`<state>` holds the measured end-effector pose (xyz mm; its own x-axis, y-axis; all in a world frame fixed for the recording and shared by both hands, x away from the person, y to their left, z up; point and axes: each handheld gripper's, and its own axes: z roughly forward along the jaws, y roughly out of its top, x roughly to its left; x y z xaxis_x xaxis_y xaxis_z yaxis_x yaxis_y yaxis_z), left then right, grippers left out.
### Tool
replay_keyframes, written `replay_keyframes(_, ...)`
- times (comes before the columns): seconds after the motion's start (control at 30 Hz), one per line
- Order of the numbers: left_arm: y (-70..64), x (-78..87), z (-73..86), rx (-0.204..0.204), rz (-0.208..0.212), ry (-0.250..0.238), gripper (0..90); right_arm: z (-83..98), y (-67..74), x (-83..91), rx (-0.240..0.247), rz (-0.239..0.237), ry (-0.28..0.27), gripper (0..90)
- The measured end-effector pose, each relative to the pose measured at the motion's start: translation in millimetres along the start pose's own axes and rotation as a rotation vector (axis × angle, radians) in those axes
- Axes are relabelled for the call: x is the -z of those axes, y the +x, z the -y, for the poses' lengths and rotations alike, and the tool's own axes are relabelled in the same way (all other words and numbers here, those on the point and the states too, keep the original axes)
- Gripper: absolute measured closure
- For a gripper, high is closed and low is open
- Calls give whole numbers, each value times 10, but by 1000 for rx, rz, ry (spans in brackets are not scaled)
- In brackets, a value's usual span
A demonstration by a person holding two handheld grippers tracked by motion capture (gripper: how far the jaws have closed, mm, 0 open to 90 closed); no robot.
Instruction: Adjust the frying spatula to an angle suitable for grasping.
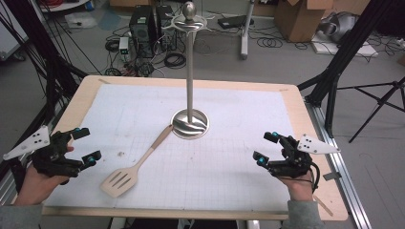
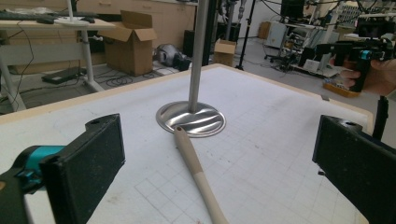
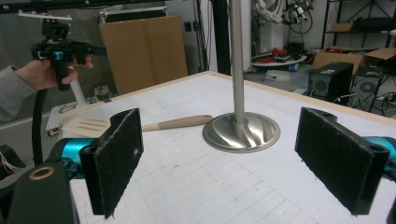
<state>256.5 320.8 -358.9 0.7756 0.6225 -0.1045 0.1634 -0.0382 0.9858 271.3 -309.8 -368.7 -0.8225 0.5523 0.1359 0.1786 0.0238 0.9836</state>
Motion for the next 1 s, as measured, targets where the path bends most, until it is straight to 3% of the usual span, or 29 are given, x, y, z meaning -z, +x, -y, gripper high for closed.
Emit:
replay_keyframes(0.27,-7,25,31,-9,-6,-3,27,0,10,-35,1,-12,5,139)
replay_keyframes(0.77,-1,-122,69,8,11,4,46,4,39,-11,-5,-7,8,139)
replay_keyframes(1.0,35,-307,72,26,33,16,94,6,57,44,-10,1,-5,140)
